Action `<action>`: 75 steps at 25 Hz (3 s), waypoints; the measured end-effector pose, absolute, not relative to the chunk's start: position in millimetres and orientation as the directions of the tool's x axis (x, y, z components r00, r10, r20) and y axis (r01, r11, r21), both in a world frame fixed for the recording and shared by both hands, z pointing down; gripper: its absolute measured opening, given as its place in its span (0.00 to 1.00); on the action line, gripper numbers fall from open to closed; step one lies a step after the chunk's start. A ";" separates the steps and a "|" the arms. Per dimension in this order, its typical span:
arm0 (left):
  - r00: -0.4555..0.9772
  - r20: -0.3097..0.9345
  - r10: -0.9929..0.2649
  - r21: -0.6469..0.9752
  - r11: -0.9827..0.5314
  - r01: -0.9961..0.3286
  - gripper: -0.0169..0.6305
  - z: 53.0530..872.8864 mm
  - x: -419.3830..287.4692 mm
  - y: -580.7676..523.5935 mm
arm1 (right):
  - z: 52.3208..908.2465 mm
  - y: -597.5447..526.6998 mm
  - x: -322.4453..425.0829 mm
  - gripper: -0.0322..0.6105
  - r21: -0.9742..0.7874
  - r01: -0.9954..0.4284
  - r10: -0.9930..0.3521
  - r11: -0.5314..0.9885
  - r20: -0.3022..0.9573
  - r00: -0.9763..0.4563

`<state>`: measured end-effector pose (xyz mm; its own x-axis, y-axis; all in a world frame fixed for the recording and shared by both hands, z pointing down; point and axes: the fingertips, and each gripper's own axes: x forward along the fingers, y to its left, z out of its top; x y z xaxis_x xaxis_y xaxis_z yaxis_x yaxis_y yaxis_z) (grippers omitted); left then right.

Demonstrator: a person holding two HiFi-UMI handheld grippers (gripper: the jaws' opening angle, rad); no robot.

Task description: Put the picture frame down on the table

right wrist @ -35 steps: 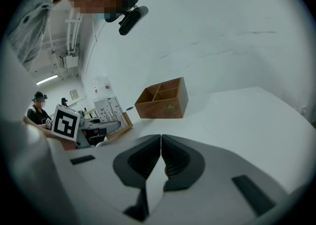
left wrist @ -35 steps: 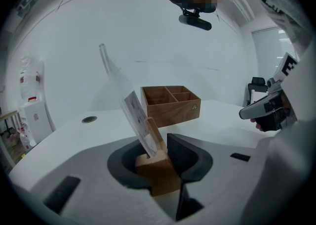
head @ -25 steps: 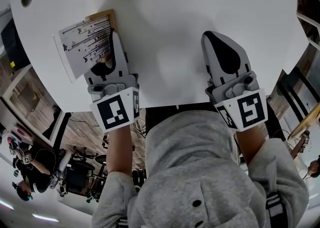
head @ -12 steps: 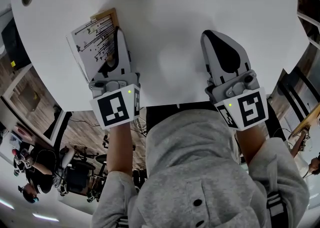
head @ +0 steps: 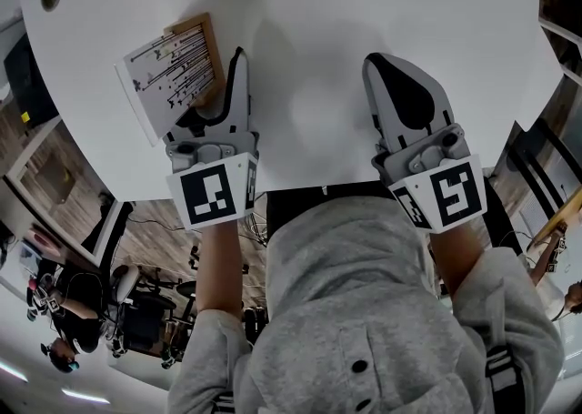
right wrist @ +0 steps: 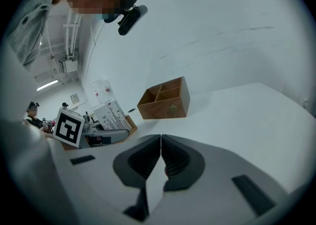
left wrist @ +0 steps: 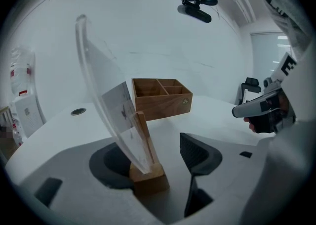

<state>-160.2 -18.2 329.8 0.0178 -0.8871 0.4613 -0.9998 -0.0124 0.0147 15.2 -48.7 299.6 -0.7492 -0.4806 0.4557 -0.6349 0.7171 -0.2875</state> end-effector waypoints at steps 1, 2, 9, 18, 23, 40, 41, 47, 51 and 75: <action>0.026 0.458 -0.889 0.022 -0.018 -1.000 0.46 328.5 -157.8 -18.8 | 298.6 -48.6 15.5 0.09 -0.287 -0.635 -0.481 0.717 0.455 -0.749; 0.033 0.453 -0.891 0.028 -0.024 -0.999 0.47 327.6 -156.4 -19.0 | 297.8 -48.5 15.8 0.09 -0.286 -0.636 -0.483 0.717 0.454 -0.748; 0.039 0.447 -0.894 0.075 -0.007 -0.997 0.51 328.8 -159.1 -6.3 | 291.2 -42.1 19.8 0.09 -0.272 -0.647 -0.498 0.712 0.453 -0.739; 0.054 0.472 -0.880 0.076 -0.021 -0.997 0.51 313.3 -152.7 26.5 | 253.7 -27.7 24.8 0.09 -0.211 -0.663 -0.544 0.719 0.423 -0.725; 0.077 0.474 -0.877 0.086 -0.041 -0.995 0.51 293.9 -148.3 51.7 | 227.1 -18.2 35.4 0.09 -0.161 -0.687 -0.588 0.709 0.403 -0.701; 0.045 0.325 -0.945 0.016 -0.042 -0.999 0.20 178.8 -145.4 152.0 | 140.4 68.6 69.7 0.09 -0.103 -0.757 -0.709 0.645 0.290 -0.643; 0.038 0.316 -0.948 0.012 -0.036 -0.999 0.15 173.5 -147.3 158.2 | 135.4 75.8 69.4 0.09 -0.095 -0.759 -0.714 0.644 0.281 -0.641; 0.057 0.258 -0.964 -0.004 -0.060 -0.998 0.07 142.0 -134.3 182.8 | 101.0 109.5 83.7 0.09 -0.051 -0.775 -0.752 0.629 0.213 -0.624; 0.071 0.217 -0.974 -0.006 -0.074 -0.997 0.06 130.3 -129.7 203.0 | 93.9 135.4 86.1 0.09 -0.030 -0.782 -0.766 0.622 0.185 -0.616; 0.101 0.196 -0.975 -0.027 -0.109 -0.994 0.06 111.7 -89.5 279.7 | 98.1 206.9 137.3 0.09 0.015 -0.802 -0.788 0.597 0.198 -0.583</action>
<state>-89.5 279.7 111.7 0.1014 -0.9754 0.1956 -0.9937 -0.1087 -0.0270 137.3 206.9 98.1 -0.5826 -0.7883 0.1976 -0.8024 0.5967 0.0146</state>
